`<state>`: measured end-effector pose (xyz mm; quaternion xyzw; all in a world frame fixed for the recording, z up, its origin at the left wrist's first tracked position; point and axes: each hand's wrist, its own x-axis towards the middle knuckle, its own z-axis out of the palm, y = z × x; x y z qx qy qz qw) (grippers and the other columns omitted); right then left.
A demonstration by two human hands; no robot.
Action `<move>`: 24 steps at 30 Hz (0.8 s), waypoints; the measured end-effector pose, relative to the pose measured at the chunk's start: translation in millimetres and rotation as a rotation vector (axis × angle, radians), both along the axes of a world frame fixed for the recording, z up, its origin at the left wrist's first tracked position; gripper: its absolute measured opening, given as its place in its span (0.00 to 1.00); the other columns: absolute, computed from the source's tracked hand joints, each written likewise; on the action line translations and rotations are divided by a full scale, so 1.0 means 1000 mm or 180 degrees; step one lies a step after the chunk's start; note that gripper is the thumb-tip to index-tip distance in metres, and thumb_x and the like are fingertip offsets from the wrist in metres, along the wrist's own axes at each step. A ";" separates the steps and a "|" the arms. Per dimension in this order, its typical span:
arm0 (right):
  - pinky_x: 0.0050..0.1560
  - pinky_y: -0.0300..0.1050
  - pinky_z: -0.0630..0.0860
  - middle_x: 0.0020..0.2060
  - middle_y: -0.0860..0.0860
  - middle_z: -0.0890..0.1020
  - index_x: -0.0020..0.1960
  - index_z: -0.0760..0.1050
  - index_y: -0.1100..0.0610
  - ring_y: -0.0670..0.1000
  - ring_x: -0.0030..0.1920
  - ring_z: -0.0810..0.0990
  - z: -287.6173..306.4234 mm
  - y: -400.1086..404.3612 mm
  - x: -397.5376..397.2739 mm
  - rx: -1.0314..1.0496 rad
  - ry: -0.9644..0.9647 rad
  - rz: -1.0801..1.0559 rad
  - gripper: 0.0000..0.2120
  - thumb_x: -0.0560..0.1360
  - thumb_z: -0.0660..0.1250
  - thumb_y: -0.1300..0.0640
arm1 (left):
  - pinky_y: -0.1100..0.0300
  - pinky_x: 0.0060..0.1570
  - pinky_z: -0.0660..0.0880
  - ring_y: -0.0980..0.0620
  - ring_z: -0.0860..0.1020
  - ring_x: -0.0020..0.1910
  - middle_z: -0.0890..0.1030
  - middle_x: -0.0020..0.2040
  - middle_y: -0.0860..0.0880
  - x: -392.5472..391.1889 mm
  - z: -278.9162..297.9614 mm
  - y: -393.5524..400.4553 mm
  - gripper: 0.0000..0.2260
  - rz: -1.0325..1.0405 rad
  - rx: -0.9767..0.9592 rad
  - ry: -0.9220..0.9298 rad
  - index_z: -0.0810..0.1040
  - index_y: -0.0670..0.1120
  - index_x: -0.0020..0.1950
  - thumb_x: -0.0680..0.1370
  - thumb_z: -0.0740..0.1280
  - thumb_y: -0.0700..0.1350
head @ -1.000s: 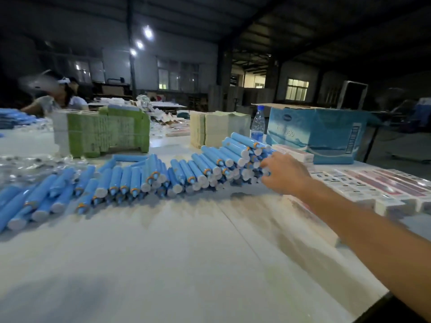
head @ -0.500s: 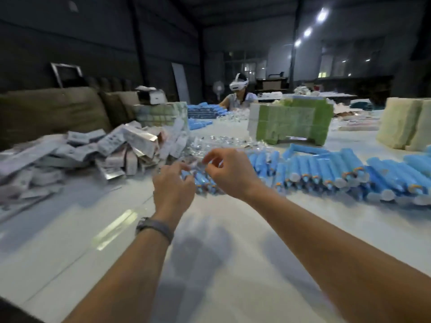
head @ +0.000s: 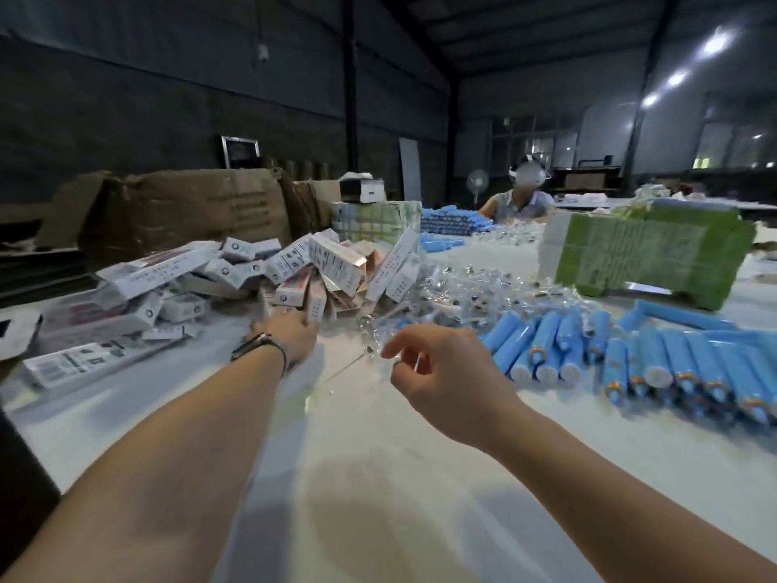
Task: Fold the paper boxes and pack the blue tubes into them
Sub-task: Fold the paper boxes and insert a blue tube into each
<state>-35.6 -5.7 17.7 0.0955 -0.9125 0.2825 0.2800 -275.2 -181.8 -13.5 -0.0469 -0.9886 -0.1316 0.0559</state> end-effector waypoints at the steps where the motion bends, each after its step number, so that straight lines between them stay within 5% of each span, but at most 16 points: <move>1: 0.45 0.45 0.75 0.34 0.39 0.77 0.49 0.80 0.45 0.43 0.38 0.74 0.000 0.002 0.000 0.0005 0.0003 -0.0023 0.08 0.73 0.66 0.54 | 0.40 0.71 0.64 0.38 0.64 0.73 0.67 0.75 0.44 0.003 0.000 0.003 0.20 -0.0042 -0.0102 0.0000 0.70 0.55 0.71 0.82 0.54 0.57; 6: 0.44 0.45 0.76 0.33 0.39 0.77 0.47 0.81 0.44 0.40 0.36 0.74 -0.001 0.011 -0.001 -0.0126 -0.0044 -0.0161 0.08 0.73 0.67 0.56 | 0.47 0.55 0.77 0.39 0.75 0.57 0.72 0.62 0.45 0.051 0.010 0.020 0.13 -0.0203 -0.0823 0.0454 0.71 0.52 0.65 0.81 0.58 0.47; 9: 0.44 0.43 0.75 0.32 0.39 0.76 0.47 0.81 0.45 0.40 0.36 0.74 0.000 0.015 0.000 -0.0147 -0.0039 -0.0208 0.08 0.73 0.67 0.56 | 0.53 0.47 0.73 0.40 0.76 0.57 0.71 0.60 0.45 0.097 0.015 0.022 0.16 -0.0543 -0.1198 0.0655 0.70 0.52 0.66 0.80 0.58 0.40; 13: 0.48 0.44 0.75 0.37 0.39 0.76 0.53 0.80 0.46 0.41 0.39 0.74 0.003 0.024 -0.002 -0.0130 -0.0087 -0.0228 0.12 0.72 0.68 0.57 | 0.53 0.43 0.72 0.44 0.75 0.49 0.73 0.54 0.48 0.149 0.043 0.012 0.04 -0.0877 -0.0819 0.0792 0.65 0.53 0.47 0.79 0.60 0.48; 15: 0.57 0.44 0.73 0.49 0.42 0.77 0.64 0.75 0.46 0.44 0.51 0.75 0.005 0.028 0.000 -0.0147 -0.0236 0.0103 0.23 0.70 0.71 0.58 | 0.54 0.40 0.74 0.47 0.76 0.44 0.75 0.50 0.49 0.171 0.068 0.014 0.04 -0.1031 -0.0124 0.0678 0.69 0.53 0.46 0.79 0.61 0.51; 18: 0.68 0.44 0.64 0.69 0.46 0.68 0.76 0.59 0.42 0.46 0.67 0.66 0.004 0.032 0.007 0.0261 -0.0450 0.0444 0.42 0.68 0.77 0.51 | 0.59 0.30 0.79 0.49 0.82 0.35 0.81 0.45 0.46 0.198 0.095 0.030 0.06 -0.1446 0.1899 -0.0271 0.77 0.51 0.48 0.82 0.61 0.48; 21: 0.61 0.51 0.72 0.60 0.50 0.76 0.68 0.72 0.50 0.49 0.59 0.73 0.008 0.042 0.013 0.0226 0.0188 0.0309 0.27 0.72 0.75 0.49 | 0.59 0.28 0.77 0.47 0.83 0.32 0.83 0.44 0.43 0.216 0.099 0.052 0.16 -0.1803 0.3169 -0.1122 0.79 0.44 0.53 0.83 0.61 0.55; 24: 0.45 0.54 0.77 0.42 0.48 0.81 0.50 0.79 0.51 0.50 0.44 0.80 0.020 0.058 0.024 -0.0538 0.0252 0.0297 0.10 0.71 0.75 0.52 | 0.61 0.26 0.72 0.52 0.80 0.29 0.81 0.33 0.51 0.223 0.088 0.078 0.21 -0.1830 0.3787 -0.1056 0.82 0.49 0.48 0.81 0.57 0.63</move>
